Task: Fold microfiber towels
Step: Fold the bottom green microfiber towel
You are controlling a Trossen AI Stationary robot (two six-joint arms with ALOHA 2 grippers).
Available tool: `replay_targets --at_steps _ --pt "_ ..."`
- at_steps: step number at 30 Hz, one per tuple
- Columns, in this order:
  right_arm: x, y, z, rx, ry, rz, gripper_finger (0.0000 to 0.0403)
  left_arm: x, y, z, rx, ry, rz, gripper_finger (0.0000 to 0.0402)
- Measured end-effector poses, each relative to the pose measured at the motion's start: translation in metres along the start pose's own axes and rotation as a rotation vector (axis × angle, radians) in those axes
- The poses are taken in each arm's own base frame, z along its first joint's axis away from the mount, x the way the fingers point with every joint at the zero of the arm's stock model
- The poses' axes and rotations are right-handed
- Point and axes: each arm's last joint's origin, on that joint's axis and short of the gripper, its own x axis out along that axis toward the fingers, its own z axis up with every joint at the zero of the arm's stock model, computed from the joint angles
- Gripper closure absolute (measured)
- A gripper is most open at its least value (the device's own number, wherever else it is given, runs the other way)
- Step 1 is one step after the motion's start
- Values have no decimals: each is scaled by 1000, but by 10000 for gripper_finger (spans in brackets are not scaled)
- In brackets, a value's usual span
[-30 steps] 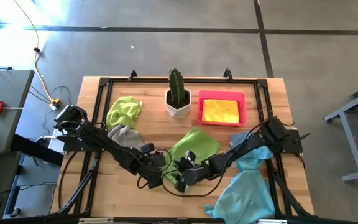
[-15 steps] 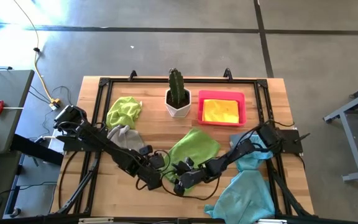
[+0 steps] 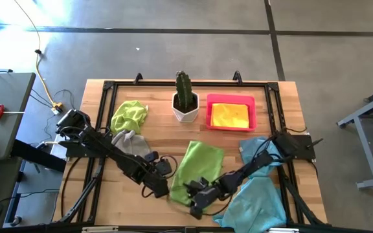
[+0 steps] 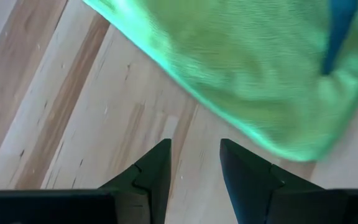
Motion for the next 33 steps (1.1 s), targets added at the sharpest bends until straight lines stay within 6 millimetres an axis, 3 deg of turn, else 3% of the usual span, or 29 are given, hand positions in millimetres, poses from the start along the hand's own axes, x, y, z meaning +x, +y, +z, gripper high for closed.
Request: replay_targets --at_steps 9,14,21,26,33 --pt "-35 29 -33 -73 122 18 206 0 0 0 57 1 -7 273" --pt "-56 48 -33 -200 -65 -8 206 0 -5 2 177 9 -79 273" --pt "-55 46 -34 -296 -137 -80 206 -6 -26 8 357 -96 -306 273" --pt "-57 29 -32 -335 -118 -264 206 -17 -45 11 487 -264 -424 273" --pt "-65 -12 -14 -316 -63 -590 206 -24 -55 11 440 -323 -490 273"
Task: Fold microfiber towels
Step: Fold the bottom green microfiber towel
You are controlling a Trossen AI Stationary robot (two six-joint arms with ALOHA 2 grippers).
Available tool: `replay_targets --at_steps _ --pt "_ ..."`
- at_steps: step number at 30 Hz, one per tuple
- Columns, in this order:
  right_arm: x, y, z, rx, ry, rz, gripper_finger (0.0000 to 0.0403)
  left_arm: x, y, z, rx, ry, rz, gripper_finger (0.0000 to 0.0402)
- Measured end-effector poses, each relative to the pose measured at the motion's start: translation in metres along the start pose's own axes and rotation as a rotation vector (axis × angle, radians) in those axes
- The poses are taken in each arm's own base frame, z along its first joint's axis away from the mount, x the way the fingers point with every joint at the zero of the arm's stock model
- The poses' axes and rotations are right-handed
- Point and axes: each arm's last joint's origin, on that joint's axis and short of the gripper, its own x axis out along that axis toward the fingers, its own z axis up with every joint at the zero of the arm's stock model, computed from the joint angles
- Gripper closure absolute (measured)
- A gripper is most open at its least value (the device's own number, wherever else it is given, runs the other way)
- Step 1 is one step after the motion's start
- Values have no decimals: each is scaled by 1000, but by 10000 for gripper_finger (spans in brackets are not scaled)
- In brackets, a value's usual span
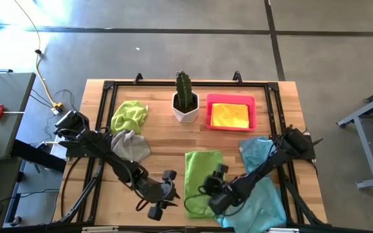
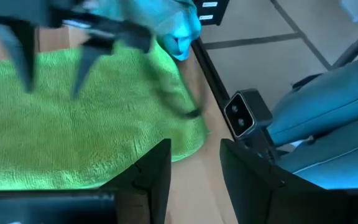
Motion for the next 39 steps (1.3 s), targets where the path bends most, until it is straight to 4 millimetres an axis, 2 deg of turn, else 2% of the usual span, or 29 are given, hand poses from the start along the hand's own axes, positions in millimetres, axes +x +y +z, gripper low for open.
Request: replay_targets --at_steps 4,10,16,24,29,33,39 --pt "17 -26 13 79 66 -102 206 0 -2 0 -18 -3 -3 273" --pt "40 -52 36 106 85 -105 206 0 -2 0 -23 -3 -3 273" --pt "61 -66 51 93 57 15 206 -1 -5 -1 -46 -1 -9 273" --pt "78 -78 74 73 -126 153 206 -3 -14 -4 -30 3 -30 273" --pt "82 -89 93 30 -255 168 206 -3 -17 -5 -26 4 -36 273" --pt "69 -97 96 55 -203 222 206 -3 -18 -6 -70 7 -40 273" --pt "45 -86 72 147 21 253 206 -5 -25 -9 -57 19 -52 272"
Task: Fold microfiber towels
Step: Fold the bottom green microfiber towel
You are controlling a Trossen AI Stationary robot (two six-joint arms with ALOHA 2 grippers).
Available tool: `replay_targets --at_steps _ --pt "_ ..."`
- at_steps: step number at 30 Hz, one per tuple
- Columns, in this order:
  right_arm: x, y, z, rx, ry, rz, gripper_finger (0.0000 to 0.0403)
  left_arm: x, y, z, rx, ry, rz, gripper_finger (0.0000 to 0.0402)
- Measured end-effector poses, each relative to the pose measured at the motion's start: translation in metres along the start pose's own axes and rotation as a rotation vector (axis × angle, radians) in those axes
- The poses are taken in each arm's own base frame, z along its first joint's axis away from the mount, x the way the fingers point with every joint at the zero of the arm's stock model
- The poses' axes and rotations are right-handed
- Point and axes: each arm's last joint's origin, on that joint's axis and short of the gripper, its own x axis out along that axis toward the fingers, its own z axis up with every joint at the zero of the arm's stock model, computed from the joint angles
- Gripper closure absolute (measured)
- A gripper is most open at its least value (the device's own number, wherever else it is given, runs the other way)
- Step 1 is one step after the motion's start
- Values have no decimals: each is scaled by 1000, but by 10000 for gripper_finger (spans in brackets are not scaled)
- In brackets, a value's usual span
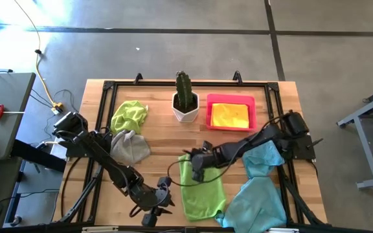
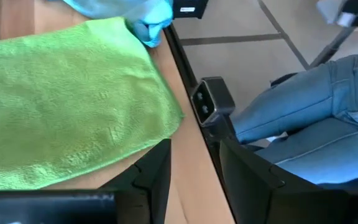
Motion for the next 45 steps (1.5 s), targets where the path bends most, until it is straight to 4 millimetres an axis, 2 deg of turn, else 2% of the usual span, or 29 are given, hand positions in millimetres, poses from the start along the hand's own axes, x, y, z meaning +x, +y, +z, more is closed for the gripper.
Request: replay_targets --at_steps 5,10,19,24,28,33,35,39,42,45 --pt "3 13 -27 58 127 -51 206 0 0 0 0 -4 8 272" --pt "23 17 -33 48 94 -68 206 0 1 1 -2 -13 21 272" --pt "61 1 -6 -15 -104 -10 206 0 1 2 -6 -21 25 272" --pt "70 -18 11 -37 -186 1 206 0 1 2 -6 -21 25 272" --pt "56 -22 22 -36 -189 67 206 0 1 1 -3 -18 26 272" --pt "28 0 16 -146 -117 196 206 0 2 -1 3 5 35 273" --pt "16 12 7 -227 -67 229 206 0 2 -1 10 5 34 273" --pt "0 36 -27 -416 89 234 206 3 1 -4 89 4 30 273" --pt "-9 49 -52 -546 180 204 206 14 2 -12 158 24 44 273" --pt "-16 59 -68 -650 200 139 206 26 6 -19 176 42 71 273"
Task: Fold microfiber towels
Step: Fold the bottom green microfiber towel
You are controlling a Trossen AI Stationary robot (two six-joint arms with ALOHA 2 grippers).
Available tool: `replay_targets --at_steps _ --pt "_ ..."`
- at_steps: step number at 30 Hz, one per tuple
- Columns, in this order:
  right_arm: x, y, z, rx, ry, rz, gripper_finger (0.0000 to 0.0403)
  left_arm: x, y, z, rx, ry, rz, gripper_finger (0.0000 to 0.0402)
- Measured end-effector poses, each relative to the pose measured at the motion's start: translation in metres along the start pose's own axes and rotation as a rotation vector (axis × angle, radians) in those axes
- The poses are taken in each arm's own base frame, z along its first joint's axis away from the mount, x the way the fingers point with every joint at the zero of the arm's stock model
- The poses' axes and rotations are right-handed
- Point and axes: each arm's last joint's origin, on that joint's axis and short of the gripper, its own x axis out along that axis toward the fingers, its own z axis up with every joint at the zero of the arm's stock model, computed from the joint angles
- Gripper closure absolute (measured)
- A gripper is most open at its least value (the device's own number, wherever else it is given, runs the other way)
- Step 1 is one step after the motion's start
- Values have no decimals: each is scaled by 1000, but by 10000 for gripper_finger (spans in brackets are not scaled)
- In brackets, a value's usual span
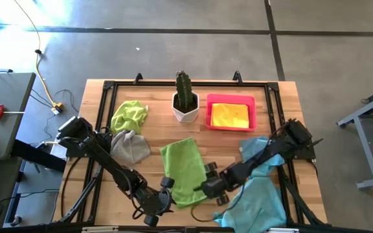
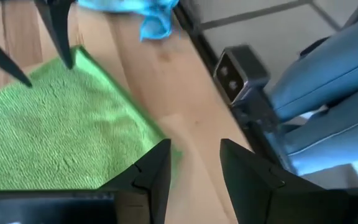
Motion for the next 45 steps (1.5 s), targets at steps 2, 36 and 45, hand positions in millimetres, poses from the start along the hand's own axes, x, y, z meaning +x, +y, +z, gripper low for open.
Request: replay_targets --at_steps 2,36,45 --pt "-2 10 -2 -66 1 -29 206 10 0 -5 2 11 16 273" --pt "-23 41 -12 -176 19 17 206 64 13 -32 26 29 17 185" --pt "-23 43 -7 -238 -36 35 206 64 14 -32 55 22 74 169"
